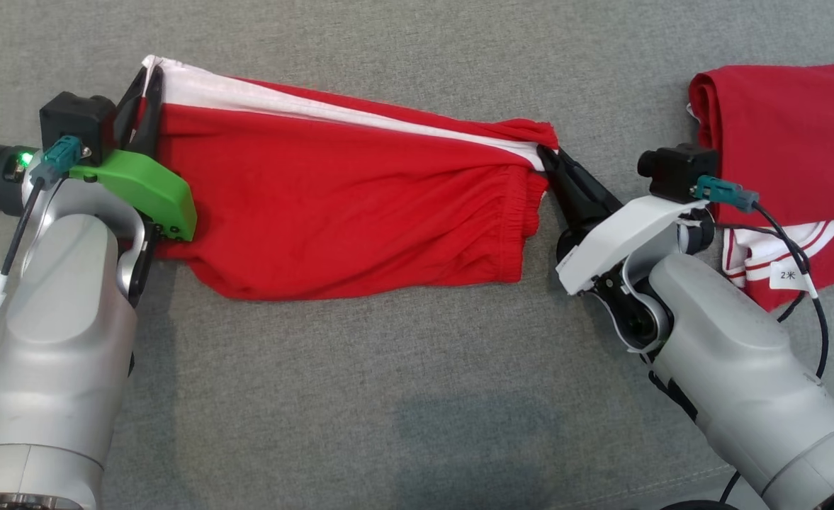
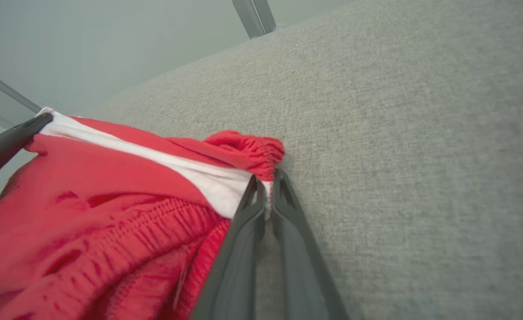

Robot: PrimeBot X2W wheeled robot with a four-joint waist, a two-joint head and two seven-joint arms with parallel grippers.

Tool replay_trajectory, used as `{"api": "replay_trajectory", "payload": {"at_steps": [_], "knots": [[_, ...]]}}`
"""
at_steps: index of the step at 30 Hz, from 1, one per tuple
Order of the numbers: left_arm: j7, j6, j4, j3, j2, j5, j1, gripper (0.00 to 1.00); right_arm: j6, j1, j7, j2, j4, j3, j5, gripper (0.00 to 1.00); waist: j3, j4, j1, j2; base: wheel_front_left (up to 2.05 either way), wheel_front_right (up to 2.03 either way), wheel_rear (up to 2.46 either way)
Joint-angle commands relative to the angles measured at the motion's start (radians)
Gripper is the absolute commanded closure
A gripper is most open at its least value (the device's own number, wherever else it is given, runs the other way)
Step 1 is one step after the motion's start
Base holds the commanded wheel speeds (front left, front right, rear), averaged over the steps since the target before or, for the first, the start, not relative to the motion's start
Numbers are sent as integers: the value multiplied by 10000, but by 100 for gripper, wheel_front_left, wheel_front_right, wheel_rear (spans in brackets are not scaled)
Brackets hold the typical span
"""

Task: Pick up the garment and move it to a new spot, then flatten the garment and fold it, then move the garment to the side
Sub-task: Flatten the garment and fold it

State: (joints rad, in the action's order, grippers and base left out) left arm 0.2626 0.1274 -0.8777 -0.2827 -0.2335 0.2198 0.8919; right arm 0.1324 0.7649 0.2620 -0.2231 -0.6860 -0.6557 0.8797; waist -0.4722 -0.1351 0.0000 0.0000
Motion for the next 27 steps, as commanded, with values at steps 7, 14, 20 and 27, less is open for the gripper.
{"api": "replay_trajectory", "payload": {"at_steps": [7, 14, 20, 27], "knots": [[19, -81, -399, 341, 39, -75, 245, 0, -29, -218, 19, 28, 164, 282, -640, 0, -78, -150, 0, 0, 0, 0, 0], [19, -61, 137, 885, 274, 104, -392, 0, -27, -842, 28, 33, 959, 2214, -2434, 0, 361, 100, 0, 0, 0, 0, 0], [18, 19, -99, 1162, 566, 461, -1084, 0, -26, -2096, 30, 564, 2288, 4691, -4933, 0, 860, 329, 0, 0, 0, 0, 0], [7, 45, -1083, 1006, 807, 1023, -1660, 0, -26, -3271, 30, 1287, 3158, 5974, -6226, 0, 1249, 330, 0, 0, 0, 0, 0]]}}
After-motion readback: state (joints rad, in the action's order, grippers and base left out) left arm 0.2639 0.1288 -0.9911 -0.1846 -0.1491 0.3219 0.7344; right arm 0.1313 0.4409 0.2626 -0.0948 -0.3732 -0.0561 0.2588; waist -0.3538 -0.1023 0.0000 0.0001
